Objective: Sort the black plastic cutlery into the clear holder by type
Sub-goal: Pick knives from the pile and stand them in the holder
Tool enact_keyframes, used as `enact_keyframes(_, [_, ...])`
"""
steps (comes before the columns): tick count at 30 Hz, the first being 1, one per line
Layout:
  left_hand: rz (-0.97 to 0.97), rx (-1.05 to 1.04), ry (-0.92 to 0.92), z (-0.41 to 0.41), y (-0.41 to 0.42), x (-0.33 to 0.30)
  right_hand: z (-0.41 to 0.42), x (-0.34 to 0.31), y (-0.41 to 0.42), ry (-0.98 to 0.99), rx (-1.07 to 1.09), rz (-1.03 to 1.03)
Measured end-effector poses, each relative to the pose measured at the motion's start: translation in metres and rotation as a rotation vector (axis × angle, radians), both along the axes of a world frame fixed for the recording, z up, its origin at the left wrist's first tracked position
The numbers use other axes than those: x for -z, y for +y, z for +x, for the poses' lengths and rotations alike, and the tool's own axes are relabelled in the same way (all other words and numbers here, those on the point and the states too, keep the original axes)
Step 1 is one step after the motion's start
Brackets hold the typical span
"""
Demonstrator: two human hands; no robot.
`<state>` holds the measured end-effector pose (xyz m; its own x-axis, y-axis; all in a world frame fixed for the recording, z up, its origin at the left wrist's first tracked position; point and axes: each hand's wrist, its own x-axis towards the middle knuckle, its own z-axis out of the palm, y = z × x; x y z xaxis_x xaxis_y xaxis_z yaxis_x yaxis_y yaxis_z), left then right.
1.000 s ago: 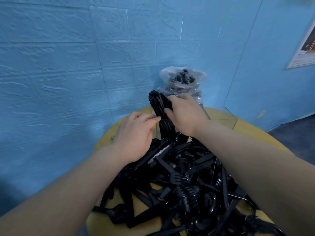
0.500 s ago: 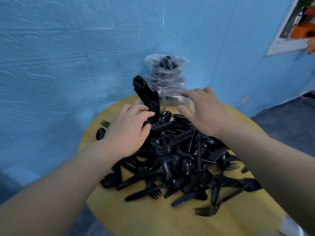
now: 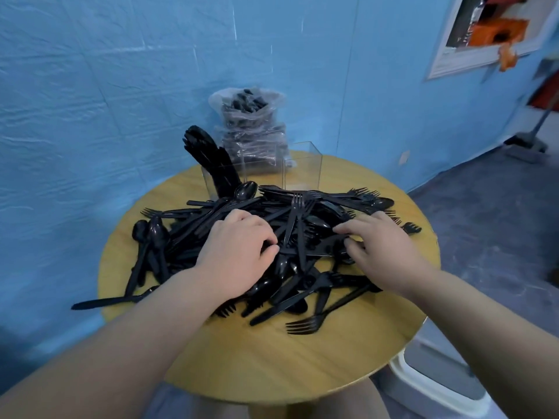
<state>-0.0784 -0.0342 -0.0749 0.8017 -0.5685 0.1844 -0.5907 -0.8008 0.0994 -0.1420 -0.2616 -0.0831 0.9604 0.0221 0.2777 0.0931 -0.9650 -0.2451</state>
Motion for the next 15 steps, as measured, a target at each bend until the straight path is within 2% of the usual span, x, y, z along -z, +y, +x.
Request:
enact_keyframes(4, [-0.05,-0.029,-0.007,0.002,-0.018,-0.002,0.002,0.007,-0.006,-0.032,0.102,0.009])
enact_keyframes(9, [0.064,-0.069,0.018,0.005,-0.041,0.004,0.003,0.01,-0.022,-0.017,0.212,0.011])
enact_keyframes(15, [-0.038,-0.099,-0.003,0.012,-0.039,0.003,0.005,0.011,-0.029,-0.009,0.068,0.025])
